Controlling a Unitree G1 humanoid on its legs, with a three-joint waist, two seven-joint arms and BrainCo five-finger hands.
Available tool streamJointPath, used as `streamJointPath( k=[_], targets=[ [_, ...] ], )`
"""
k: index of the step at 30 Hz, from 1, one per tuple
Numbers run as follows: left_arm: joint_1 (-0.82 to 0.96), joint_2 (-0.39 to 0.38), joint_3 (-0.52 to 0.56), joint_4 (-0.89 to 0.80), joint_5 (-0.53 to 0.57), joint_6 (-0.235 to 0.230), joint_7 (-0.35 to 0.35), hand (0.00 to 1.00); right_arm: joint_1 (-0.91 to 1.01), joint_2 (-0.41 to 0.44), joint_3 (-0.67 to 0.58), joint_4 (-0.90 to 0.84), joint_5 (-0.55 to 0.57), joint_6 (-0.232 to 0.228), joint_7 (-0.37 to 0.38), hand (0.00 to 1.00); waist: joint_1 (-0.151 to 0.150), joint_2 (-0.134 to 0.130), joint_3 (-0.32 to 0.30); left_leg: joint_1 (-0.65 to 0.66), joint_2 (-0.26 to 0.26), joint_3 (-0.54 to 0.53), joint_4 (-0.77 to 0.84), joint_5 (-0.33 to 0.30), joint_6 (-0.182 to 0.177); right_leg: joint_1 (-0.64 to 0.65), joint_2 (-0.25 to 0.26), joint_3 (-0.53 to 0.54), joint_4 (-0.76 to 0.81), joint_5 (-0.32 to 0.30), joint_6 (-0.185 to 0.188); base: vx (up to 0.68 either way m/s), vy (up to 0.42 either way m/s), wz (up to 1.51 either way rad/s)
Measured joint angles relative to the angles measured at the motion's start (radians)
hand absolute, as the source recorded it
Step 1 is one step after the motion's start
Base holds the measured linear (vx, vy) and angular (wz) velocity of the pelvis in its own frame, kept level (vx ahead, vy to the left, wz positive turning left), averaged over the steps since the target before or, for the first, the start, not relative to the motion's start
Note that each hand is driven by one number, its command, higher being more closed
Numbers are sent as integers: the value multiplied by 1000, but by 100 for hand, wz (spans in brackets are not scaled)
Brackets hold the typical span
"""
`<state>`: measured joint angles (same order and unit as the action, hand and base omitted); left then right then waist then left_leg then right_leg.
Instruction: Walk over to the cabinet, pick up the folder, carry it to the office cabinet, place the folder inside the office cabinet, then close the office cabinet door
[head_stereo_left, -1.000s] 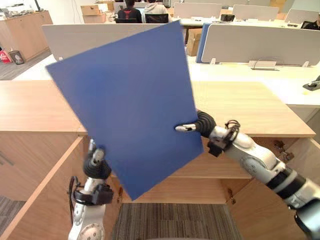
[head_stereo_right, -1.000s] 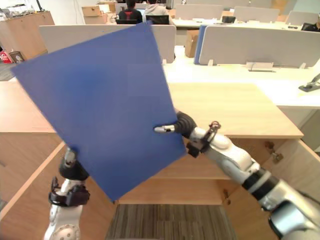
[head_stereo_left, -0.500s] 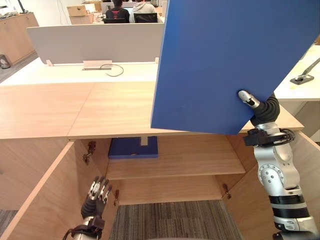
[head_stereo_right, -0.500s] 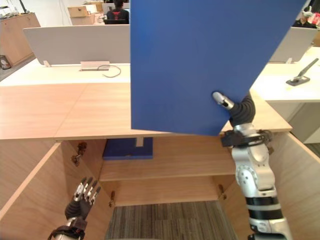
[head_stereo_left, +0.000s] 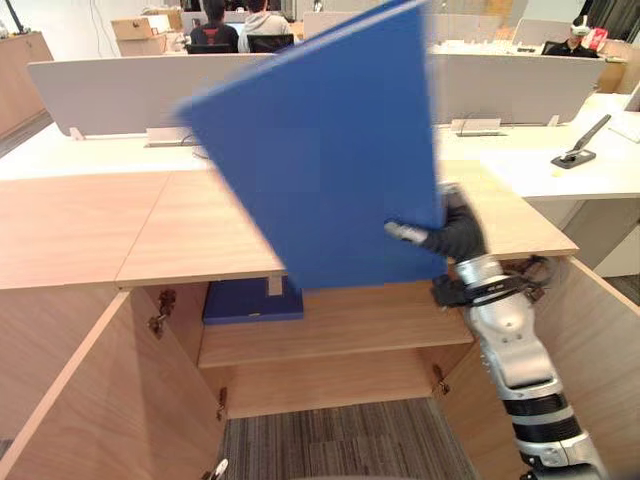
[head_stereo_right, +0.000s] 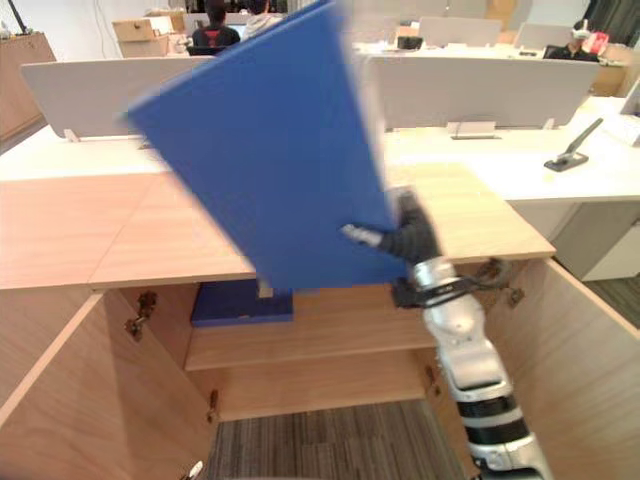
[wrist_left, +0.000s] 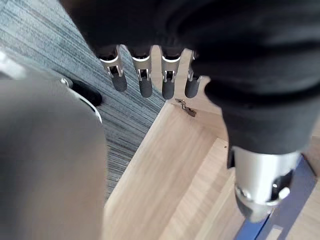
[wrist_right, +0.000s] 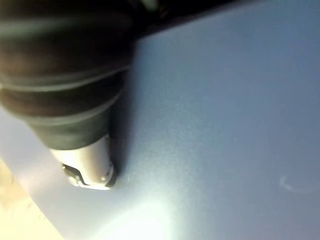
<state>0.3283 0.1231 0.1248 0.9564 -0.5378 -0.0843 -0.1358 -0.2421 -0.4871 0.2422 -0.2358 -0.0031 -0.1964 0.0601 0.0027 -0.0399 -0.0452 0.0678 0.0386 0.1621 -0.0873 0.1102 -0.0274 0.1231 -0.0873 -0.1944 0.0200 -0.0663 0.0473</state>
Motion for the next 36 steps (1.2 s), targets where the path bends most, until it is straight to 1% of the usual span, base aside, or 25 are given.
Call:
streamJointPath(
  k=[2, 3, 4, 6, 9, 12, 15, 19, 21, 22, 24, 25, 26, 27, 28, 31, 32, 33, 34, 35, 36],
  targets=[
    [-5, 4, 16, 20, 23, -9, 0, 0, 0, -97, 218, -3, -30, -24, 87, 100, 4, -5, -1, 1, 2, 1, -1, 0, -2, 0, 1, 2, 0, 0, -1, -37, 3, -3],
    [-5, 4, 19, 20, 27, -12, 1, 0, 0, -119, 269, 0, -35, -26, 109, 100, 6, -7, 0, 1, 2, 1, -1, 0, -2, 0, 1, 3, 0, 1, -1, -49, 5, -1],
    [-8, 5, 34, 27, 40, -28, 19, 0, 0, -171, 391, 18, -58, -34, 187, 100, 14, -15, 6, 0, 2, 1, -4, 0, -2, -1, 0, 4, 0, 1, 0, -43, 10, 0],
    [-9, 4, 47, 35, 48, -32, 32, 0, 0, -208, 449, 45, -58, -37, 227, 100, 15, -24, 10, 0, 0, 1, -4, 0, -2, -1, -2, 4, 1, 1, 0, -19, 6, 0],
    [-9, 9, 58, 36, 62, -33, 34, 0, 1, -275, 462, 105, -57, -40, 264, 100, 17, -31, 16, -2, -9, 0, 0, 0, -2, -4, 0, 5, 0, 3, 3, 0, 0, 0],
    [-10, 8, 57, 36, 62, -35, 40, 0, 1, -326, 462, 163, -59, -39, 274, 100, 18, -29, 23, -4, -15, -3, 0, 0, -2, -4, -4, 5, -2, 5, 5, 0, 0, 0],
    [-10, 7, 57, 37, 65, -40, 47, 0, 1, -341, 462, 173, -66, -39, 284, 100, 19, -30, 27, -16, -15, -5, 0, 0, -2, -16, -4, 5, -2, 5, 5, 0, 0, 0],
    [-10, 7, 57, 40, 66, -41, 49, 0, 1, -341, 463, 192, -68, -39, 290, 100, 20, -31, 35, -16, -16, -9, 1, 0, -2, -16, -4, 5, -3, 5, 5, 0, 0, 0],
    [-10, 6, 57, 40, 67, -42, 49, 0, 3, -341, 463, 226, -110, -42, 291, 100, 22, -28, 46, -15, -16, -10, 1, 0, -2, -16, -4, 5, -3, 5, 5, 0, 0, 0],
    [-10, 6, 57, 40, 68, -42, 49, 0, 6, -340, 463, 246, -128, -46, 291, 100, 24, -28, 47, -15, -16, -10, 1, 0, -2, -16, -5, 5, -3, 5, 5, 0, 0, 0],
    [-10, 6, 56, 40, 70, -43, 51, 0, 14, -321, 465, 368, -184, -55, 285, 100, 34, -25, 51, -15, -17, -10, 1, 0, -2, -16, -6, 5, -3, 5, 5, 0, 0, 0],
    [-11, 5, 53, 40, 70, -43, 54, 0, 14, -302, 467, 468, -249, -52, 270, 100, 43, -24, 52, -14, -17, -10, 1, 0, -2, -16, -7, 5, -2, 5, 6, 0, 0, 0],
    [-11, 3, 51, 39, 70, -43, 57, 0, 13, -281, 469, 572, -305, -42, 256, 100, 47, -19, 57, -14, -18, -10, 1, 0, -2, -16, -8, 5, -2, 6, 7, 0, 0, 0],
    [-11, 2, 48, 38, 70, -43, 59, 0, 11, -270, 469, 629, -334, -38, 248, 100, 50, -14, 61, -14, -19, -10, 1, 0, -2, -16, -8, 5, -2, 6, 8, -27, 10, -4],
    [-11, -1, 32, 31, 71, -43, 69, 0, -10, -226, 469, 785, -427, -21, 220, 100, 56, -4, 84, -13, -19, -9, 2, 0, -2, -18, -9, 8, -1, 8, 9, -31, 9, -5],
    [-12, -2, 11, 3, 71, -44, 77, 0, -61, -158, 445, 960, -518, 16, 182, 100, 60, 9, 135, -18, -17, -10, 10, -1, -1, -26, -7, 15, -1, 16, 8, -63, 8, -11],
    [-16, -3, 4, -19, 71, -45, 80, 0, -89, -104, 375, 1070, -530, 49, 150, 100, 65, 16, 160, -50, -16, -16, 24, -2, 0, -52, -6, 17, -5, 27, 8, -76, 4, -8],
    [-19, -3, 2, -27, 71, -45, 83, 0, -98, -81, 323, 1111, -526, 60, 138, 100, 68, 19, 170, -65, -16, -23, 30, -2, 0, -63, -6, 17, -7, 32, 8, -78, 10, 0],
    [-36, -3, 0, -28, 71, -48, 88, 0, -126, -38, 217, 1182, -506, 85, 112, 100, 71, 27, 198, -91, -18, -37, 45, -3, 2, -77, -6, 17, -14, 45, 9, -49, 17, 6],
    [-50, -3, 1, -28, 71, -50, 92, 0, -162, -3, 140, 1237, -412, 121, 75, 100, 75, 32, 221, -114, -19, -44, 57, -6, 7, -93, -7, 17, -15, 53, 12, -47, 22, 6],
    [-53, -3, 2, -30, 71, -51, 95, 0, -177, 13, 97, 1258, -374, 130, 60, 100, 77, 33, 228, -124, -20, -45, 63, -7, 9, -99, -8, 17, -14, 57, 12, -30, 30, 3]
  ],
)
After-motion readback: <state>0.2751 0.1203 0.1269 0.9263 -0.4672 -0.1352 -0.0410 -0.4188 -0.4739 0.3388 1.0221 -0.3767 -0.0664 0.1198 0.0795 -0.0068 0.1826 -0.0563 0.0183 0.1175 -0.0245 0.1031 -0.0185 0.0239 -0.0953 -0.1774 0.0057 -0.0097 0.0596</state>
